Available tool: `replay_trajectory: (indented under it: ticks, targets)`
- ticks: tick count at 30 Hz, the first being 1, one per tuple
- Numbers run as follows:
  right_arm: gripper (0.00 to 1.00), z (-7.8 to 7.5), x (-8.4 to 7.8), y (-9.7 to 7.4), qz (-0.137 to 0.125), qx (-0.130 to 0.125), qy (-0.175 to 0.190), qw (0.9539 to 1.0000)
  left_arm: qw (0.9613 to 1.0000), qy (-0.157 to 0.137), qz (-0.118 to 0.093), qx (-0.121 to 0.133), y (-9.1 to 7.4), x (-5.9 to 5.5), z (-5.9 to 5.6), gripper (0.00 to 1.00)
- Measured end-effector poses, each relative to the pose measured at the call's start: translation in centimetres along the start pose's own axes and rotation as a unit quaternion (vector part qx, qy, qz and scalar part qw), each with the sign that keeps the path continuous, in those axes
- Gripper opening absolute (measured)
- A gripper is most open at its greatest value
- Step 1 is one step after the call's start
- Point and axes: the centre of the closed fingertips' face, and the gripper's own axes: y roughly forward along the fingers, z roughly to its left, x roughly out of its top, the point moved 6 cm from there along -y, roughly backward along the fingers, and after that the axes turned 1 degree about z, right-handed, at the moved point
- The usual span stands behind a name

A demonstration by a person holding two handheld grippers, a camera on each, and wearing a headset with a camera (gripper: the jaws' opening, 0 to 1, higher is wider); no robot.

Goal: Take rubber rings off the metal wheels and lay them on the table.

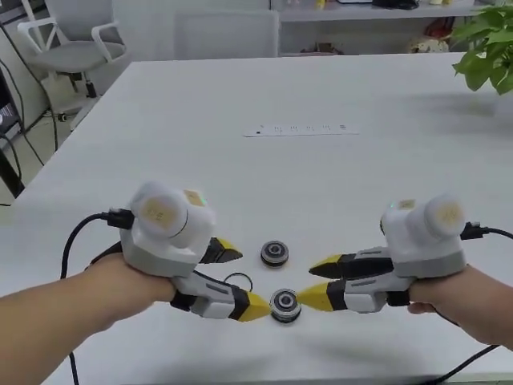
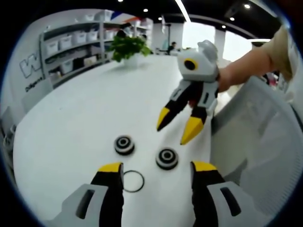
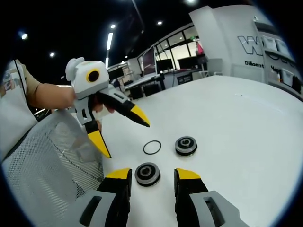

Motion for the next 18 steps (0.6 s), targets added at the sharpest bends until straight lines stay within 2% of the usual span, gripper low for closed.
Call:
replay_trajectory:
  ticks: [7, 18]
  targets:
    - [0.32, 0.4, -0.9, 0.4, 0.022, 0.01, -0.025, 0.9994, 0.9999, 0.004, 0.007, -0.006, 0.8, -0.2, -0.2, 0.55]
    - [0.26, 0.1, -1.8, 1.0, 0.037, 0.013, -0.038, 0.9985, 0.9998, 0.007, 0.013, -0.016, 1.8, -0.3, -0.7, 0.48]
